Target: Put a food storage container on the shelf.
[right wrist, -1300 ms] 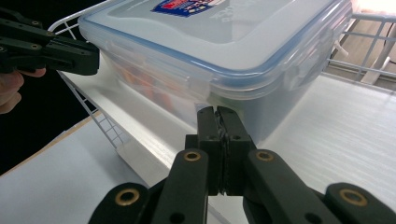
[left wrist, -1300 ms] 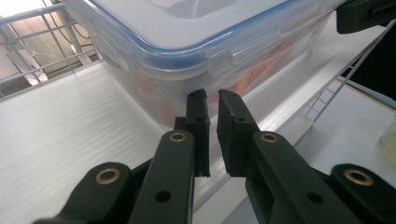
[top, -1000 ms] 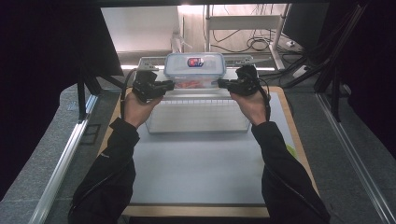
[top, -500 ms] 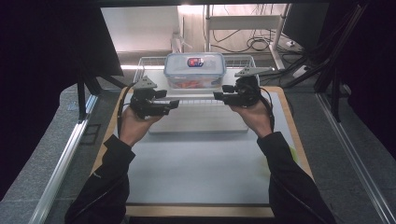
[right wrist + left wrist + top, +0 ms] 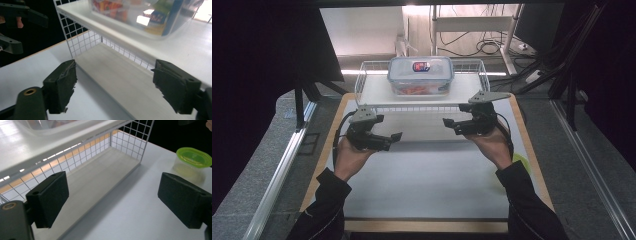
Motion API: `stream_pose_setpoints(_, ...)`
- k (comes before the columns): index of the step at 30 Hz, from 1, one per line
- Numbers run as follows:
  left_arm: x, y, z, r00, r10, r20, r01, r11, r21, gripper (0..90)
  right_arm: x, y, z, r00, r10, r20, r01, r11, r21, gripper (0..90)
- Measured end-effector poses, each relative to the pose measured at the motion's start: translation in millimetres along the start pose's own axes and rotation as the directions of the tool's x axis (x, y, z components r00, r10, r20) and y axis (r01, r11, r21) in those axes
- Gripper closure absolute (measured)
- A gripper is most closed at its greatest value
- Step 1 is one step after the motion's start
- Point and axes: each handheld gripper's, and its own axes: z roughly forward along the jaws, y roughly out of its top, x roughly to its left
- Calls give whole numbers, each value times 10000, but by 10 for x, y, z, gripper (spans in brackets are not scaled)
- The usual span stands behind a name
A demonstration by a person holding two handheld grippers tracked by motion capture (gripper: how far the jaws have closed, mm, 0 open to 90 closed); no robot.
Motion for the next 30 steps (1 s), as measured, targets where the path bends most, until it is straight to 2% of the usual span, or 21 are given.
stream_pose_setpoints(7, -167, -214, -30, 9966, 731, -373, -723, 9971, 231, 41, 98, -246, -51, 9999, -61, -86, 63, 9998, 186, 94)
stream_pose_setpoints(13, -267, -412, -49, 9961, 826, -311, -817, 9962, 288, 30, 167, -486, -101, 9997, -228, -22, 229, 9982, 552, 42)
stream_pose_setpoints(18, -311, -555, -68, 9966, 781, -271, -770, 9962, 412, 24, 201, -704, -158, 9998, -211, 28, 208, 9978, 632, 2)
stream_pose_setpoints(20, -324, -618, -94, 9973, 729, -131, -722, 9963, 465, 33, 219, -783, -183, 9988, -384, 319, 356, 9959, 828, 1)
stream_pose_setpoints(22, -342, -688, -113, 9969, 737, -263, -726, 9966, 395, 32, 233, -860, -220, 9976, -485, 489, 442, 9954, 845, 1)
stream_pose_setpoints(24, -353, -773, -125, 9966, 758, -334, -744, 9964, 415, 26, 237, -923, -250, 9977, -415, 534, 367, 9954, 879, 1)
stream_pose_setpoints(30, -367, -1054, -108, 9983, 363, -462, -337, 9979, 555, 3, 290, -1122, -319, 9993, -77, 376, 44, 9962, 872, 2)
